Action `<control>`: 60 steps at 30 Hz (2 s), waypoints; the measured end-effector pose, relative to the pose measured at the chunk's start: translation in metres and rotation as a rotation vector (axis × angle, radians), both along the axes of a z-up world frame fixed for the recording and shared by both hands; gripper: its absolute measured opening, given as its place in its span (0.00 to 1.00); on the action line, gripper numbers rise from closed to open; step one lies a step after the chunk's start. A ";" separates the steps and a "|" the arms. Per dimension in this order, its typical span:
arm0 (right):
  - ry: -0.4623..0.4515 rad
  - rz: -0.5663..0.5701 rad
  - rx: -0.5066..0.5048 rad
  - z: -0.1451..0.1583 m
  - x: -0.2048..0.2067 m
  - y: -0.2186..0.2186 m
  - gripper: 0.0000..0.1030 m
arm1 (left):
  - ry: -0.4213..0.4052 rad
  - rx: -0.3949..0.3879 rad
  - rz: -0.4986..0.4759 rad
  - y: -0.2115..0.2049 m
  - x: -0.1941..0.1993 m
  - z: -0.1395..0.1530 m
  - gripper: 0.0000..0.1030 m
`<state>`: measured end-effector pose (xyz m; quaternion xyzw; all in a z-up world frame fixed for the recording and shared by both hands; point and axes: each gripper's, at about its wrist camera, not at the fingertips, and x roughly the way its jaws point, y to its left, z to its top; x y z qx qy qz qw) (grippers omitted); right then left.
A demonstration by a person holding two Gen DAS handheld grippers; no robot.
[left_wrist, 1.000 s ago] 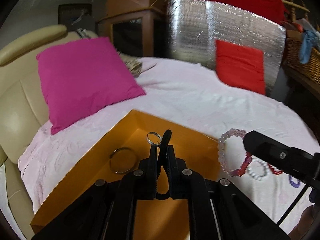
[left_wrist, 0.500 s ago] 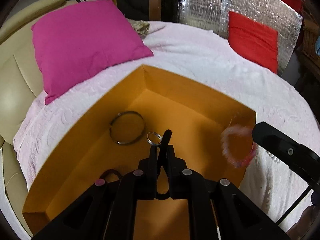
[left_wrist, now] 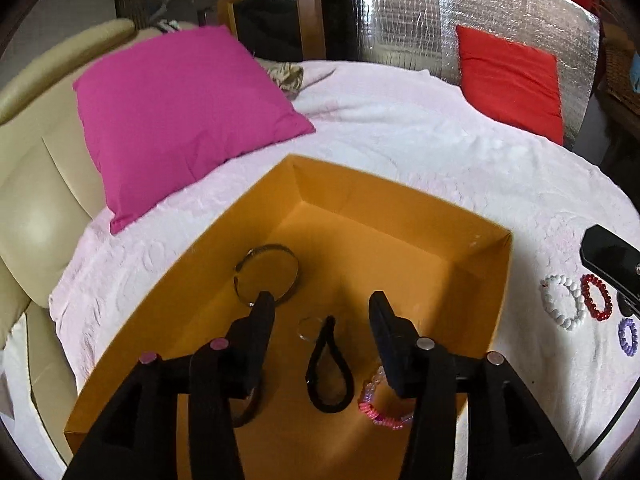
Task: Organize jewelry
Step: 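Move both open tools back toward the remaining bracelets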
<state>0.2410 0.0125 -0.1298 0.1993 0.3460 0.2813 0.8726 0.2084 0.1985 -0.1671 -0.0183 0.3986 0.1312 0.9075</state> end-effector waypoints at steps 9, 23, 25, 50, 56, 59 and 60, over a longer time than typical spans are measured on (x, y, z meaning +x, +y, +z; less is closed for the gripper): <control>-0.016 -0.113 -0.048 0.018 -0.016 -0.051 0.11 | -0.167 0.114 -0.021 -0.036 -0.011 0.030 0.58; -0.014 -0.386 -0.097 0.043 -0.068 -0.172 0.27 | -0.211 0.204 -0.173 -0.114 -0.017 0.032 0.68; 0.007 -0.418 -0.077 0.043 -0.071 -0.189 0.27 | -0.208 0.209 -0.193 -0.126 -0.016 0.031 0.68; 0.256 -0.480 -0.099 -0.009 -0.047 -0.250 0.27 | -0.026 0.261 -0.370 -0.199 0.001 -0.017 0.68; 0.288 -0.487 -0.094 -0.011 -0.045 -0.262 0.27 | -0.017 0.268 -0.395 -0.206 0.004 -0.021 0.68; 0.305 -0.493 -0.080 -0.013 -0.046 -0.269 0.27 | -0.012 0.257 -0.406 -0.210 0.004 -0.022 0.68; 0.311 -0.492 -0.075 -0.014 -0.046 -0.271 0.27 | -0.010 0.253 -0.409 -0.211 0.004 -0.022 0.68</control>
